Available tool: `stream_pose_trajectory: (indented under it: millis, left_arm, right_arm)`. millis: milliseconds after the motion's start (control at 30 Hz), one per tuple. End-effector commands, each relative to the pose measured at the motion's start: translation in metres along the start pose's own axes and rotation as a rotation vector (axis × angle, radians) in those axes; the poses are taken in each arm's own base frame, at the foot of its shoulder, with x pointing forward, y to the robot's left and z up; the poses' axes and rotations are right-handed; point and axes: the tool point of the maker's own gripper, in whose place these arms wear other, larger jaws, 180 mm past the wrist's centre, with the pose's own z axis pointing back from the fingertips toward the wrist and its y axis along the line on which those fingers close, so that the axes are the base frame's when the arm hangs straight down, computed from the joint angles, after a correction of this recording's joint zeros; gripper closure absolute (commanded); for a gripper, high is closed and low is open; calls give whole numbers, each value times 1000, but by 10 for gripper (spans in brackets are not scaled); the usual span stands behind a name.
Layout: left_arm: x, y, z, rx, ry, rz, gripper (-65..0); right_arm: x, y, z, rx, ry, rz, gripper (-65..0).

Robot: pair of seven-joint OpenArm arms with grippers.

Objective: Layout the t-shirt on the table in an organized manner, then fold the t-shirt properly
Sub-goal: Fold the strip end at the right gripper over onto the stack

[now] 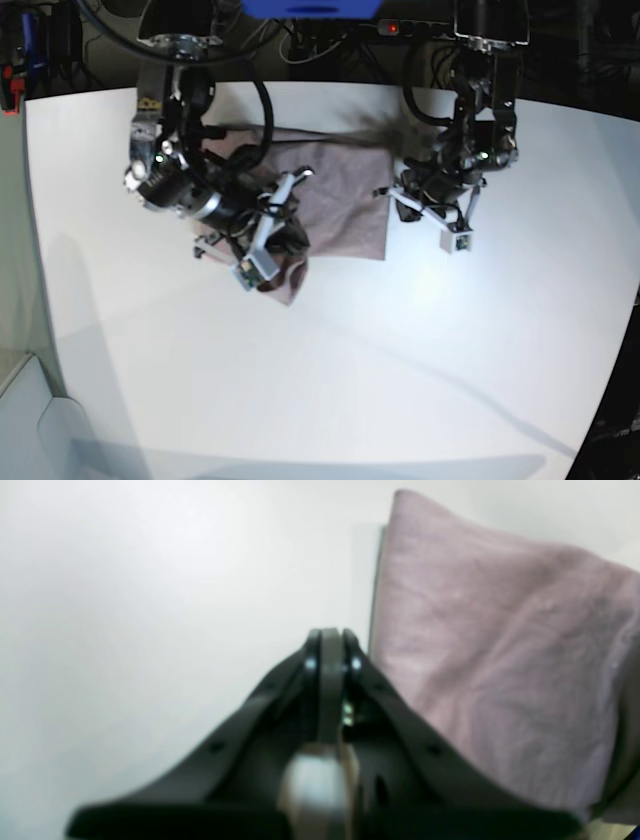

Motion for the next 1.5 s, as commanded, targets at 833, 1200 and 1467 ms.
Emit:
stream_pose_trajectory:
  millis: [833,1200,1467]
  left_arm:
    - [-11,5,1,19,52,-6,0]
    - [-9,4,2,17,46,-8,0]
    - [-9,5,2,19,46,-4,0]
  right_arm:
    - [2,65,-66,254,29,37,0]
    - [8,69,-60,254,13,57,-245]
    - [40,79,-44,248,-79,133,-354]
